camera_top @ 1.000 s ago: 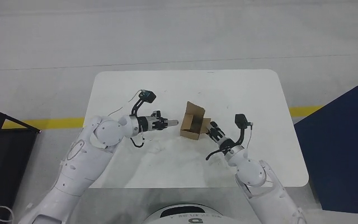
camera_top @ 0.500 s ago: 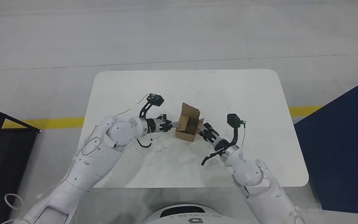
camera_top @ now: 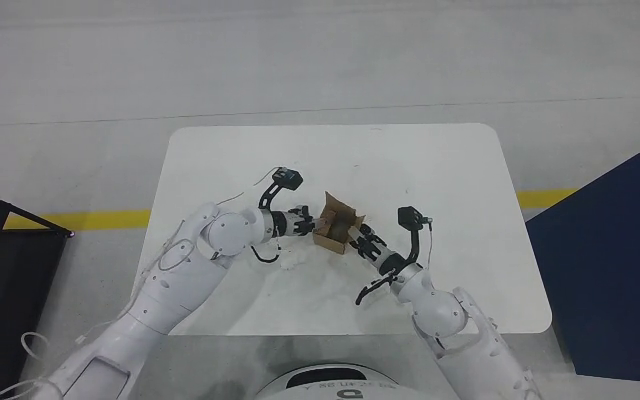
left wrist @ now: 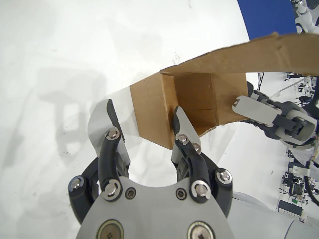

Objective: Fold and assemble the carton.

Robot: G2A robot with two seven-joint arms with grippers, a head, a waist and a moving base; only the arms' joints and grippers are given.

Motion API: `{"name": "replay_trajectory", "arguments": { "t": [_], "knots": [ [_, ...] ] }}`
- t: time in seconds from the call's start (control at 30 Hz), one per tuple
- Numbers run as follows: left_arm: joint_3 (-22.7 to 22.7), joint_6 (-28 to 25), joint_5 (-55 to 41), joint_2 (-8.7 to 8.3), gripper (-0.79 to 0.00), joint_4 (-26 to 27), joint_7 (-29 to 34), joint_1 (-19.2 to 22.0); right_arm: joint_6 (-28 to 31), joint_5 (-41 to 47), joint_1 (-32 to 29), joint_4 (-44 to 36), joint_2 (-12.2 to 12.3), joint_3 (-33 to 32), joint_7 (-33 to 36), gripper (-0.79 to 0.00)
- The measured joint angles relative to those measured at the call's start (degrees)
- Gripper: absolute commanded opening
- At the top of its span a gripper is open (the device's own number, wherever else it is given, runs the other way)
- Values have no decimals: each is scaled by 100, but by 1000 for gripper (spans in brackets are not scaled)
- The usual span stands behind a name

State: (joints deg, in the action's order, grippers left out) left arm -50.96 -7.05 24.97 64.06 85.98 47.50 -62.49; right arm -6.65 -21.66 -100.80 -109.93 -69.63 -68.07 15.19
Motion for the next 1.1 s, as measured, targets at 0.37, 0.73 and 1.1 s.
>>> {"name": "replay_trajectory", "arguments": {
  "t": [0.37,0.73,1.1],
  "knots": [
    [134,-137,591,29,-785,154,-10,155,198,114,-96,-65,11,-112,-132,-585],
    [-46,-63,450,6,0,317,44,4,629,952,-407,-130,59,-812,-275,-502],
    [-1058,-56,-1420,-132,0,347,141,-549,277,628,-156,132,58,-639,10,-468]
  ]
}}
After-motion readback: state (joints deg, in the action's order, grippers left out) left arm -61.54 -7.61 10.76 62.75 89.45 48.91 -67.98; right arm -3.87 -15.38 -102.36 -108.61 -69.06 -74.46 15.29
